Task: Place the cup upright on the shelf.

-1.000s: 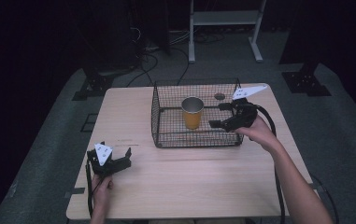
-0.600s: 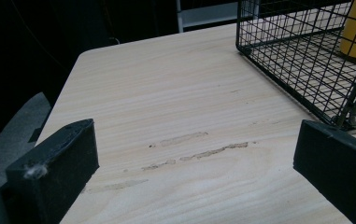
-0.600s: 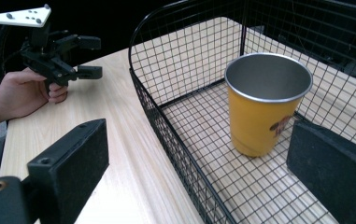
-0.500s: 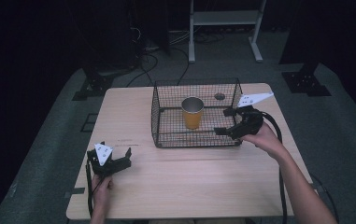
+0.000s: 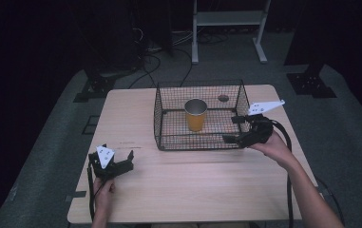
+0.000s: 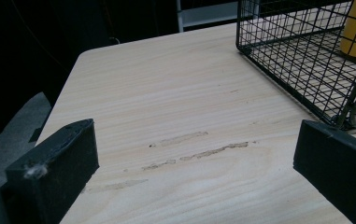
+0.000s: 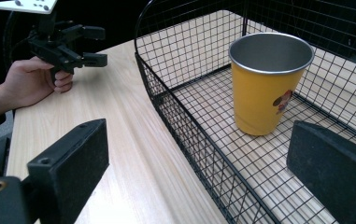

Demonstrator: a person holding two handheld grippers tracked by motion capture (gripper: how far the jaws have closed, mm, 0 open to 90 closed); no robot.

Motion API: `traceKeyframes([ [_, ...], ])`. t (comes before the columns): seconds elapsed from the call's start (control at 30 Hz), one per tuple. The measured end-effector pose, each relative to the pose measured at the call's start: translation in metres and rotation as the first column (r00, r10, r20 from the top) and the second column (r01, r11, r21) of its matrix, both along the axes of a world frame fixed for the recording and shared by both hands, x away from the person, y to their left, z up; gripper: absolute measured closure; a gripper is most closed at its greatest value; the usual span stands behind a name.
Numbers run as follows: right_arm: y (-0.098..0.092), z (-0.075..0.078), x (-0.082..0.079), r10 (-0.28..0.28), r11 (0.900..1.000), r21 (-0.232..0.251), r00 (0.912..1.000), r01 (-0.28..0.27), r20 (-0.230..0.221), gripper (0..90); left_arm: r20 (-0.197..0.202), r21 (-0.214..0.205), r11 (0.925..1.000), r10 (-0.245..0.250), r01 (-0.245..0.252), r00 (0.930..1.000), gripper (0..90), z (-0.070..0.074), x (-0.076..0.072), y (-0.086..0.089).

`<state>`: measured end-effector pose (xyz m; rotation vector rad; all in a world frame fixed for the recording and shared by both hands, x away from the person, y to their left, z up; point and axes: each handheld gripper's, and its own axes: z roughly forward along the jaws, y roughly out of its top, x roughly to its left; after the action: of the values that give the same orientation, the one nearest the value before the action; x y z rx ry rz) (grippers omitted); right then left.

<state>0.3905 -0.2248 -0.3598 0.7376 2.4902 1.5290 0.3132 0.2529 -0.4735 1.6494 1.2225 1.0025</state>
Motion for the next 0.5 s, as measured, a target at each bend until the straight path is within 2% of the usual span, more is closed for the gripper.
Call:
traceKeyframes([
  [0.5,-0.015,-0.014,-0.016,-0.012,0.9999,0.005,0.9999,0.012,-0.008,5.2,0.001,-0.001,1.0,0.001,-0.001,1.0,0.0,0.0,0.0,0.0],
])
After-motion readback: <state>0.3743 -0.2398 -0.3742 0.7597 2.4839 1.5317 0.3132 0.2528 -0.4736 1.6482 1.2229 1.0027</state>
